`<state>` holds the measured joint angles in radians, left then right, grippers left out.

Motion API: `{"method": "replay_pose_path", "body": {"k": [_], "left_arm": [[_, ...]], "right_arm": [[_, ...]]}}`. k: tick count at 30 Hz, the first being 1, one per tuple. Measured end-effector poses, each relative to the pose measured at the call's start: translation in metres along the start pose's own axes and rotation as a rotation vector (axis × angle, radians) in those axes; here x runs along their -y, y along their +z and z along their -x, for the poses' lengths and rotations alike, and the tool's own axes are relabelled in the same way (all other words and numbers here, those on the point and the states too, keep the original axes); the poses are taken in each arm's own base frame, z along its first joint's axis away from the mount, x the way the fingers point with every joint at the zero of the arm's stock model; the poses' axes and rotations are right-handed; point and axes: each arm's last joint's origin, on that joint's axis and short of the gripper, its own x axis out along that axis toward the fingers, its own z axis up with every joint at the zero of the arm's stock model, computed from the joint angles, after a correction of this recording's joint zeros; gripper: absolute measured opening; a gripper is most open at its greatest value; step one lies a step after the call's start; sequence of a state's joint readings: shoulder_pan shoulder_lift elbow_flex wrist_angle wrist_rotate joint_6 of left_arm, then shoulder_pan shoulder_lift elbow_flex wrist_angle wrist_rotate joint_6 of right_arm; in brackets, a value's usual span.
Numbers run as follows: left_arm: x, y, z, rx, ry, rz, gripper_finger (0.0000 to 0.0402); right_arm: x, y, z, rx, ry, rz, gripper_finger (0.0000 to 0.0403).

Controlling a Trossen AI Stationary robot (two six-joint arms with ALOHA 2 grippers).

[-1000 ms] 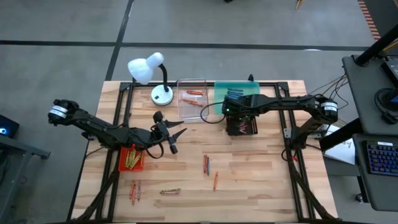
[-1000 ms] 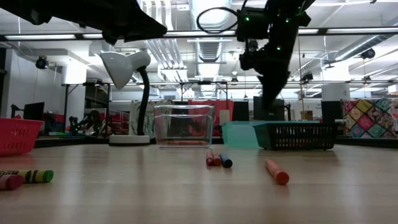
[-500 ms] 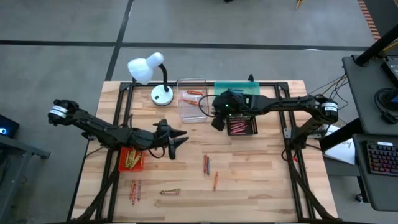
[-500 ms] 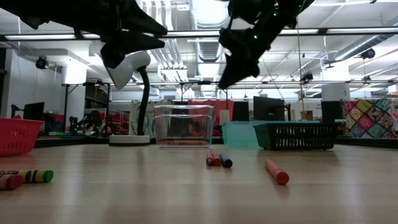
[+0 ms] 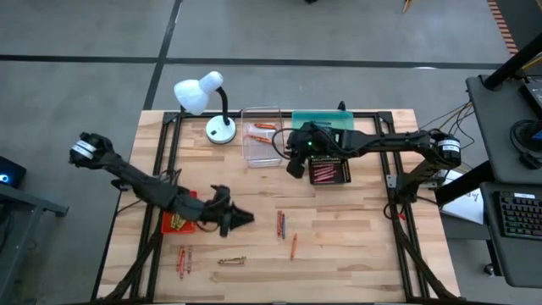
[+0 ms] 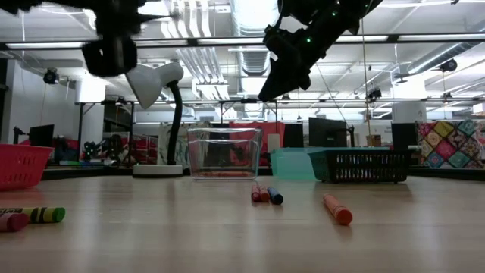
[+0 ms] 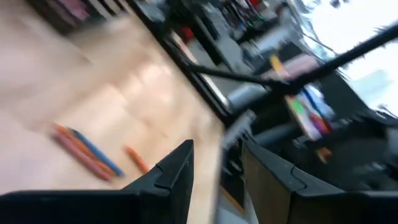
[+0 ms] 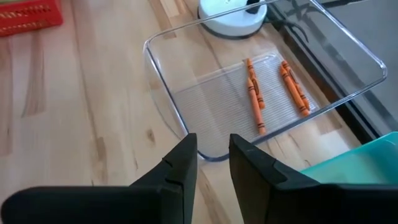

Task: Sort crayons
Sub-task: Put the red crayon into the black bin

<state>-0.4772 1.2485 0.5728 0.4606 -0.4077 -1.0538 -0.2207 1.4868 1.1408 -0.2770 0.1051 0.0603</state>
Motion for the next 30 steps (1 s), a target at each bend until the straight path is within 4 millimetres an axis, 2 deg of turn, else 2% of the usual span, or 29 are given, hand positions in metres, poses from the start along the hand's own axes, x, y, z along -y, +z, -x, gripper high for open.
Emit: {"method": "replay_pose_path", "body": {"k": [3,5,11,16,19,22,27,30], "left_arm": [[0.025,-0.008,-0.004,-0.068,-0.015,-0.011,0.0118],[0.04,-0.013,-0.006,-0.153,0.058,-0.023,0.0118],[0.054,-0.04,0.004,-0.419,0.606,0.094,0.0118],[0.068,-0.085,0.015,-0.611,0.9,0.187,0.0118],[0.07,-0.114,0.018,-0.7,1.019,0.254,0.0118],[0.063,-0.133,0.022,-0.704,1.16,0.28,0.0118],[0.049,-0.141,0.024,-0.65,1.339,0.236,0.0118],[0.04,-0.145,0.023,-0.651,1.354,0.196,0.0118]], "right_arm": [[-0.002,0.0,0.0,-0.002,0.006,0.008,0.0083],[-0.004,0.0,0.0,-0.001,0.009,0.013,0.008],[-0.012,-0.001,0.001,-0.003,0.029,0.029,0.007],[-0.021,-0.003,0.002,-0.007,0.048,0.049,0.0068],[-0.024,-0.004,0.003,-0.007,0.056,0.056,0.0068],[-0.027,-0.004,0.003,-0.002,0.061,0.06,0.0068],[-0.029,-0.004,0.003,-0.001,0.067,0.032,0.0068],[-0.032,-0.005,0.003,-0.005,0.072,0.017,0.0068]]}}
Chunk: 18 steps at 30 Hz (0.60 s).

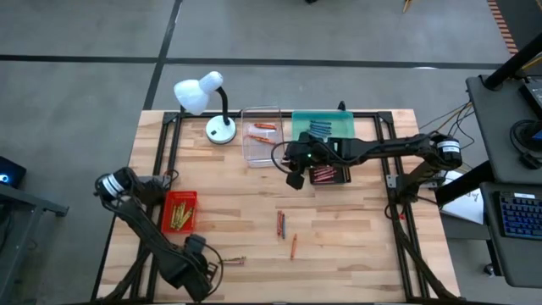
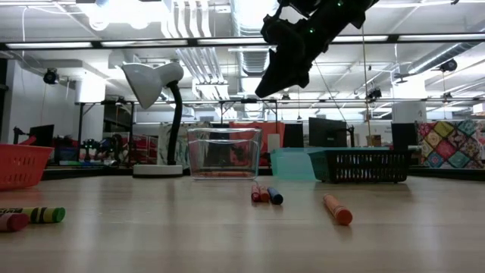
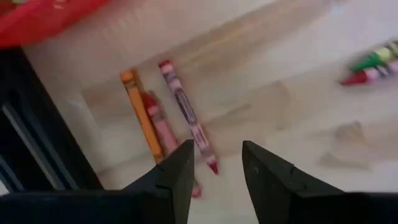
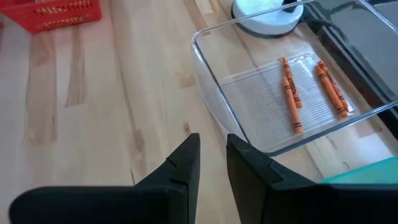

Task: Sort crayons
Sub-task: Put the red crayon into the black bin

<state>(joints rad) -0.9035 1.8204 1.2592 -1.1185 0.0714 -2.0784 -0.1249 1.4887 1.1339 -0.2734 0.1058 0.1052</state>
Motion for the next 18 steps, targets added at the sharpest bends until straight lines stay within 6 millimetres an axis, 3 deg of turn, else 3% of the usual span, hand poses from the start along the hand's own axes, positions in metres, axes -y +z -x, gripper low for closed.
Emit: {"method": "replay_pose_path", "body": {"k": [10,18], "left_arm": [[-0.001,0.0,-0.023,0.074,0.032,0.02,0.0118],[0.002,-0.006,-0.038,0.099,0.069,0.026,0.0118]], "right_arm": [[-0.02,-0.009,-0.001,-0.022,0.043,0.042,0.0068],[-0.023,-0.016,-0.002,-0.04,0.05,0.046,0.0068]]}}
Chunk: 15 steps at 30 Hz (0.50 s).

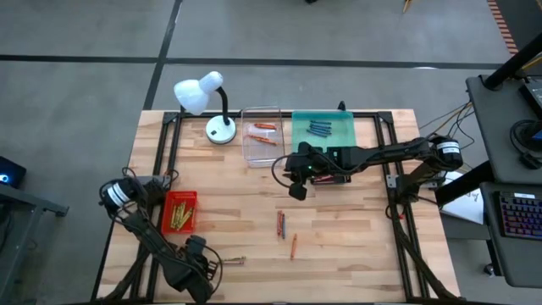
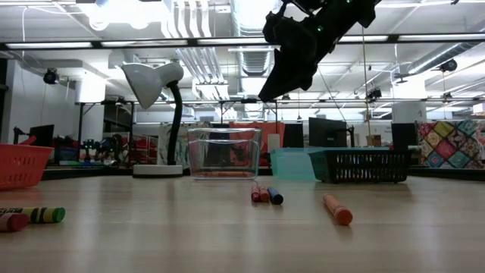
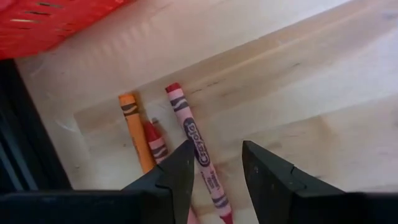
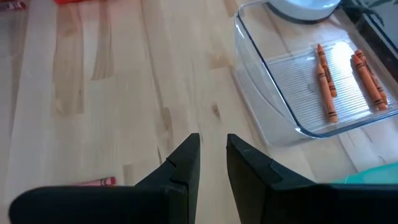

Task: Sort crayons
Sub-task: Put the red crayon into the black bin

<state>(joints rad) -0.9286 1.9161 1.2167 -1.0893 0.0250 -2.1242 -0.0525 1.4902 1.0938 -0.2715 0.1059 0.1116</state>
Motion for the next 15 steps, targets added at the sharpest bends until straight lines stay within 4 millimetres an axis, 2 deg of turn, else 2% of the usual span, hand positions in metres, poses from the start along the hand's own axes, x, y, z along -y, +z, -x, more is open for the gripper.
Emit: {"method": "replay_pose_path", "body": {"k": [9,15], "left_arm": [[0.0011,-0.006,-0.0092,0.025,0.025,0.0,0.0113],[-0.0003,-0.0101,-0.0101,0.046,-0.001,0.011,0.0082]], "right_arm": [[-0.0008,-0.0009,-0.0002,-0.002,0.001,-0.017,0.0068],[-0.0008,-0.0009,-0.0002,-0.002,0.001,-0.026,0.0068]]}}
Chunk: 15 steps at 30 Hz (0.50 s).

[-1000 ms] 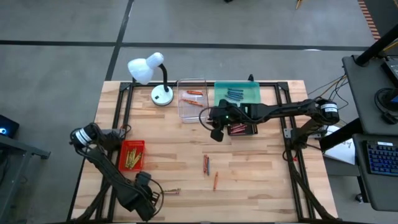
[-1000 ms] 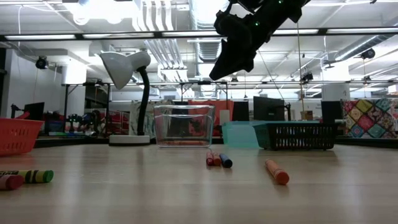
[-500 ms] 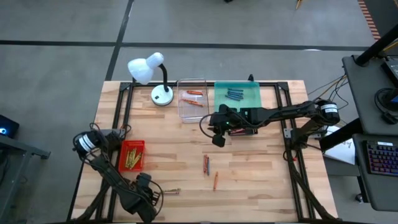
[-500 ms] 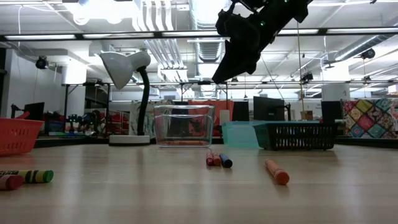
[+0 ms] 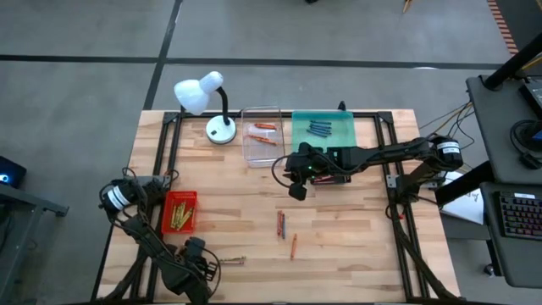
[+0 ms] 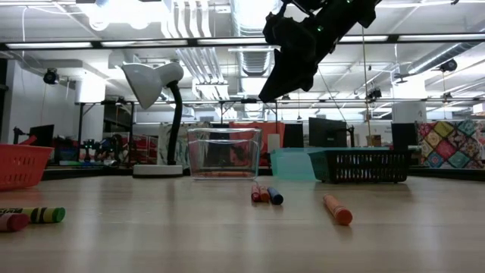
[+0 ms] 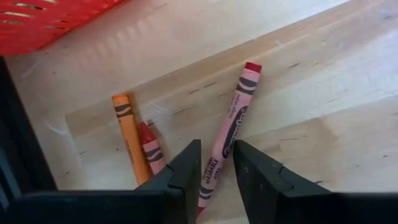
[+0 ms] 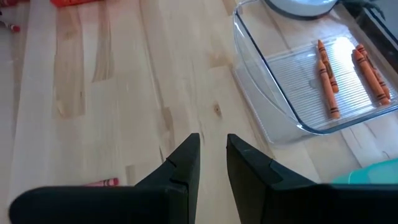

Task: Sort crayons
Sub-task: Put the red crayon into the black bin

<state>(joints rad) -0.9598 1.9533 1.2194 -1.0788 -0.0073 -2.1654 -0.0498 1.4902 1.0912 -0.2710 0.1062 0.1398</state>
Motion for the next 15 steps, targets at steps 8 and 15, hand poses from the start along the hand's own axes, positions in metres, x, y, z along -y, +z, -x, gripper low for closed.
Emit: {"method": "replay_pose_path", "body": {"k": [8,15], "left_arm": [[0.001,-0.001,0.0,0.016,-0.026,-0.002,0.0013],[0.003,-0.001,0.012,0.031,-0.024,-0.027,0.0005]], "right_arm": [[-0.001,-0.001,0.0,-0.004,0.0,0.003,0.0068],[-0.005,-0.009,-0.002,-0.029,0.009,0.055,0.0068]]}}
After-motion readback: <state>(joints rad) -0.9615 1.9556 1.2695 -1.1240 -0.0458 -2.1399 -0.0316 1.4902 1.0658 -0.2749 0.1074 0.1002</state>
